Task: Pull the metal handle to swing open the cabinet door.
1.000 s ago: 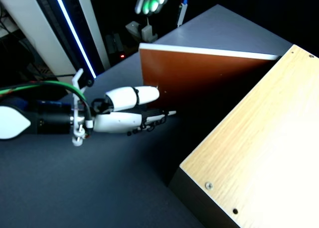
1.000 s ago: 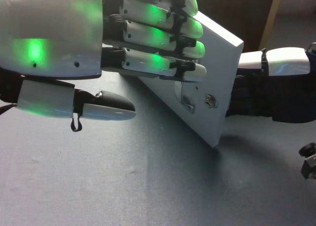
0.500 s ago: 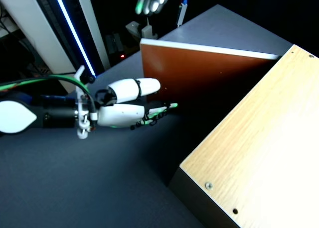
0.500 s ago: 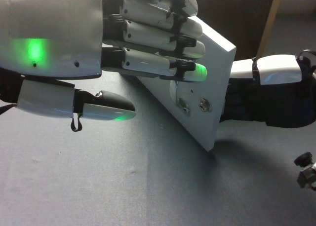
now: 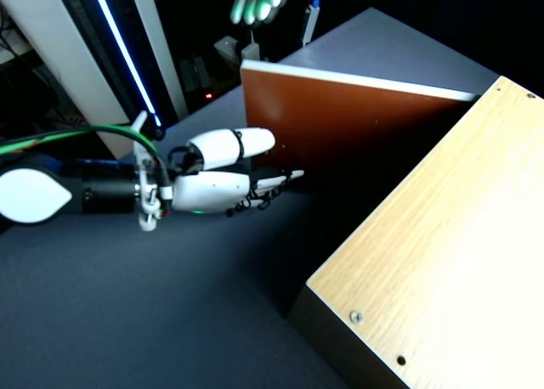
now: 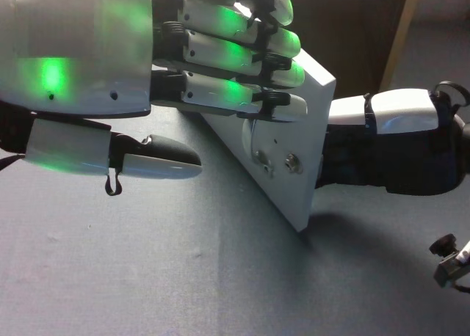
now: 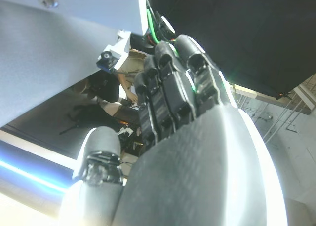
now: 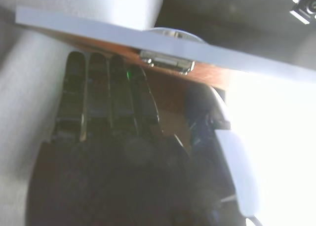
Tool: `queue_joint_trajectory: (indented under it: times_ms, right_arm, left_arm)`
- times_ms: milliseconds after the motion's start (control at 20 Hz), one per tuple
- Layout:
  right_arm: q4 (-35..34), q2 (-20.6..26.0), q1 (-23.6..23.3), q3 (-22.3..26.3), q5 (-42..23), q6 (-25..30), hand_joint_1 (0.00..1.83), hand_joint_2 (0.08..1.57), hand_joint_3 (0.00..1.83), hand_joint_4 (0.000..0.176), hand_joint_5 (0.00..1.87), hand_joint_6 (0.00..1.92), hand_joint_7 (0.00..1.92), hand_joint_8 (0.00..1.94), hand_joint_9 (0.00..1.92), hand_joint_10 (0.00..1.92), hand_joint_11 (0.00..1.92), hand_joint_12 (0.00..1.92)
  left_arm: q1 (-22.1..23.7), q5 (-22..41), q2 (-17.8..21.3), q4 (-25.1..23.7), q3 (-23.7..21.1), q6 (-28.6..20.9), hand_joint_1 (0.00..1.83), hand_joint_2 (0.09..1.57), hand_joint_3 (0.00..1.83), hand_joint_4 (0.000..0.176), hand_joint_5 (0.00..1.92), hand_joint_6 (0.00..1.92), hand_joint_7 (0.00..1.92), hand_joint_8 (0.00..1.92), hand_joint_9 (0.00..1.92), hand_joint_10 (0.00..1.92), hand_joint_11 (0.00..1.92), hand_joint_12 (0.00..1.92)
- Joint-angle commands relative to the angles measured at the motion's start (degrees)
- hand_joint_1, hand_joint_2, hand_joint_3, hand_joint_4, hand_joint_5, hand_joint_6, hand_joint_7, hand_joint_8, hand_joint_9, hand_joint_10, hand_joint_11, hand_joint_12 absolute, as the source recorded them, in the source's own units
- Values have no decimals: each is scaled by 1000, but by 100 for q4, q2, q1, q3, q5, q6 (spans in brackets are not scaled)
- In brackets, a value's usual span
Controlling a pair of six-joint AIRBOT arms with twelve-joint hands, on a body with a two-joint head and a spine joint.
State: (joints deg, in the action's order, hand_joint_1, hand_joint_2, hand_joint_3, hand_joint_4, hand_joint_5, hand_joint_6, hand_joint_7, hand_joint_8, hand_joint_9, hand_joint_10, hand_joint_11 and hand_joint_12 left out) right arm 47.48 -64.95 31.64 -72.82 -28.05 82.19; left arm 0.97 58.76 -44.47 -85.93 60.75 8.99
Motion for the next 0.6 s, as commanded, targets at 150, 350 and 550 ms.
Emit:
queue_joint_trajectory:
  times_ms: [150, 350, 550]
  right_arm:
    - [-231, -82, -223, 0, -606, -129, 0, 1571, 74, 0, 229, 3, 269, 1, 257, 1, 0, 695]
    - [-232, -228, -347, -47, -605, -130, 0, 1571, 76, 0, 224, 1, 270, 1, 258, 1, 0, 700]
    - [-234, -359, -456, -122, -601, -284, 0, 1571, 77, 0, 222, 0, 271, 1, 261, 2, 0, 700]
  left_arm:
    - [59, 146, 43, 572, 7, 48, 0, 1571, 6, 0, 405, 3, 448, 3, 425, 3, 36, 859]
    - [59, 146, 43, 572, 7, 48, 0, 1569, 5, 0, 414, 5, 452, 3, 427, 3, 44, 859]
    - [59, 146, 43, 572, 7, 48, 0, 1571, 7, 0, 396, 0, 433, 0, 407, 0, 25, 851]
